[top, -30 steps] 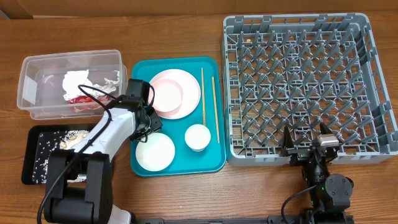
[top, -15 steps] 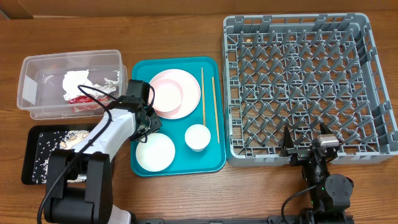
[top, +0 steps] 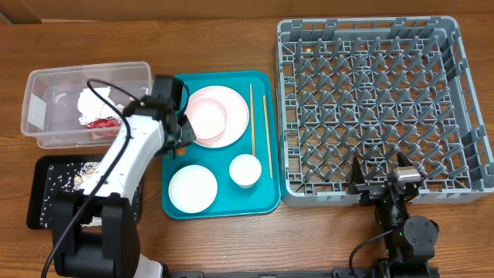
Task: Sort waste into correct bins and load items into the dishwasher
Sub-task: 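Carry the carrot left and release it onto the black tray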
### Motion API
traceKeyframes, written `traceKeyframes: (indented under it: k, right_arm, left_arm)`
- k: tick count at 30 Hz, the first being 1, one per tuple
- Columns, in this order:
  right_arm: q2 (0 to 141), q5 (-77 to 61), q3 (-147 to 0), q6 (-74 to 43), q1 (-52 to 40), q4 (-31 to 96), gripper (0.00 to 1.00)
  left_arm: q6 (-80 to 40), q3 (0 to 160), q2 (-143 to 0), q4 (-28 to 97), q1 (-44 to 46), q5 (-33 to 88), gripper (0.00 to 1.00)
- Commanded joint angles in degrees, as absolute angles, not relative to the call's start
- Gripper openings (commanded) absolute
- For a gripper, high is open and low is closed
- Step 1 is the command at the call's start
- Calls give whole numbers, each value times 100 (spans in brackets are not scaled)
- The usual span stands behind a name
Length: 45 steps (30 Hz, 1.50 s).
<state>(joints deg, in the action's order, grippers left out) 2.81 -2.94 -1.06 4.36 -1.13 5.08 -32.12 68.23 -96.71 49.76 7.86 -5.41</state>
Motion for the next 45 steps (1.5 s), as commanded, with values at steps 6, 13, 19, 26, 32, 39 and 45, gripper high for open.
traceKeyframes:
  k: [6, 13, 19, 26, 32, 39, 45]
  right_arm:
    - [259, -285, -47, 495, -110, 462, 100]
    - [259, -285, -45, 495, -110, 462, 100]
    - [259, -285, -45, 495, -110, 462, 100]
    - [259, -285, -45, 495, -110, 462, 100]
    - [259, -285, -45, 495, -110, 462, 100]
    - [259, -285, -45, 495, -110, 462, 100]
    - [259, -285, -45, 495, -110, 462, 100]
  left_arm:
    - [-2961, 8093, -9574, 5966, 779, -832, 17]
    - [-3133, 8582, -9389, 6595, 740, -915, 15]
    - [-3282, 8611, -8978, 6755, 287, -969, 15]
    - [-3363, 8608, -8785, 7048, -834, -956, 13]
    - [-3828, 8573, -8788, 7391, -1765, -917, 7]
    - [-4010, 8176, -8788, 7255, -2364, -917, 4]
    - [-4206, 7314, -8788, 6718, -2622, -906, 4]
